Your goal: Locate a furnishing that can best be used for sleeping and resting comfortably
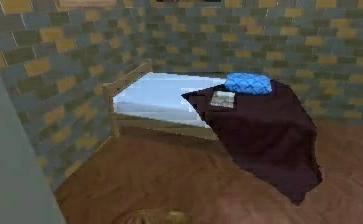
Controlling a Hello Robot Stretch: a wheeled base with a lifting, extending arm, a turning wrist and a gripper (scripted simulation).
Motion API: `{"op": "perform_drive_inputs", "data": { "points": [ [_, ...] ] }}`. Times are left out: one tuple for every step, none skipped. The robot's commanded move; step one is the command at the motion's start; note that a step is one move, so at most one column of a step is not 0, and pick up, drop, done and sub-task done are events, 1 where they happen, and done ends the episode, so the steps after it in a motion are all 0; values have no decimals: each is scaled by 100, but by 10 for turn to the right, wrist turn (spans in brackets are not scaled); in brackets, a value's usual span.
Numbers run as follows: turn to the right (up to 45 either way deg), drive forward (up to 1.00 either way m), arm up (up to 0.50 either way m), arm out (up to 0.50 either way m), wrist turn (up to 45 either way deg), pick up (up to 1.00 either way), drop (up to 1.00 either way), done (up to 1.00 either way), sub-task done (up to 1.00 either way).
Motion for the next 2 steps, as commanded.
{"op": "perform_drive_inputs", "data": {
  "points": [
    [180,0,0,0,0,0,0,0,0],
    [30,0,0,0,0,0,0,0,0]
  ]
}}
